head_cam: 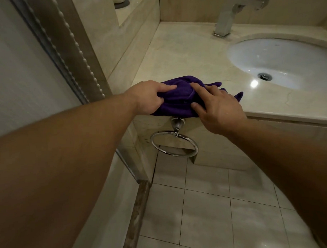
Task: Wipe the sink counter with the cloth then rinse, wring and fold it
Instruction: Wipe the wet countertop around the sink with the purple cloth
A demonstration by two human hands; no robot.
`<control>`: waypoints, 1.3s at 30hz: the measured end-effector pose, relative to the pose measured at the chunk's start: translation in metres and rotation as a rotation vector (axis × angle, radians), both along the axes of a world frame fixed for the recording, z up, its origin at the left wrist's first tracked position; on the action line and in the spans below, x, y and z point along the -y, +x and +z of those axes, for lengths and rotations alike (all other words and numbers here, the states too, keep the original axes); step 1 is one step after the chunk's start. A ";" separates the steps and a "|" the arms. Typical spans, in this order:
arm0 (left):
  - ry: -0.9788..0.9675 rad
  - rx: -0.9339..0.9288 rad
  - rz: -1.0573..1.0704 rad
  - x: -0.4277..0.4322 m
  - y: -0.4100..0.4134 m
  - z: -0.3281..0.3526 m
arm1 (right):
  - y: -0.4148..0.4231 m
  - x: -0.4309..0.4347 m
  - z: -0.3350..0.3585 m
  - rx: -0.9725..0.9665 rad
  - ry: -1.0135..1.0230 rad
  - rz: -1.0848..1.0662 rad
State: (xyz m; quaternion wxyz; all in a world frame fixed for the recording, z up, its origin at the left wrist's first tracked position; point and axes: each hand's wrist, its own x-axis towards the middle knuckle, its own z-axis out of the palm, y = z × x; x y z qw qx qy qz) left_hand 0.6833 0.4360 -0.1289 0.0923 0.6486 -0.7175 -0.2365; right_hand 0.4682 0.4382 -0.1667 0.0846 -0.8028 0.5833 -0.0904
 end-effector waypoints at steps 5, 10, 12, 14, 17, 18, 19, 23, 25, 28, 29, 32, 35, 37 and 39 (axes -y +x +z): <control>-0.046 0.000 0.058 -0.008 -0.007 -0.003 | 0.004 -0.011 0.005 0.041 0.002 -0.028; -0.142 -0.053 0.119 -0.030 -0.016 -0.008 | 0.009 -0.037 -0.001 0.120 -0.064 -0.078; -0.185 -0.104 0.125 -0.042 -0.019 -0.012 | 0.009 -0.048 -0.005 0.142 -0.092 -0.077; -0.192 -0.114 0.128 -0.051 -0.021 -0.016 | 0.007 -0.056 -0.008 0.154 -0.080 -0.042; -0.178 -0.063 0.092 -0.058 -0.022 -0.016 | 0.003 -0.064 -0.007 0.207 -0.007 -0.017; -0.160 -0.046 0.071 -0.059 -0.022 -0.013 | 0.001 -0.067 -0.005 0.214 0.017 -0.013; -0.135 -0.030 0.047 -0.060 -0.022 -0.009 | -0.002 -0.069 -0.001 0.211 0.045 -0.007; -0.055 0.040 -0.050 -0.060 -0.022 0.014 | -0.012 -0.072 0.020 0.163 0.108 0.031; -0.072 0.053 -0.074 -0.057 -0.024 0.026 | -0.016 -0.071 0.032 0.174 0.098 0.026; -0.096 0.031 -0.103 -0.053 -0.027 0.041 | -0.023 -0.070 0.049 0.153 0.107 -0.004; -0.093 0.031 -0.122 -0.050 -0.027 0.047 | -0.026 -0.070 0.055 0.138 0.098 -0.009; -0.100 0.068 -0.207 -0.035 -0.029 0.061 | -0.034 -0.065 0.072 0.032 0.066 -0.012; -0.120 0.085 -0.250 -0.014 -0.034 0.068 | -0.042 -0.048 0.089 -0.107 0.024 -0.014; -0.105 0.060 -0.254 0.003 -0.038 0.068 | -0.046 -0.031 0.098 -0.134 0.003 -0.047; -0.057 -0.063 -0.199 0.024 -0.041 0.064 | -0.051 -0.012 0.103 -0.098 0.042 -0.109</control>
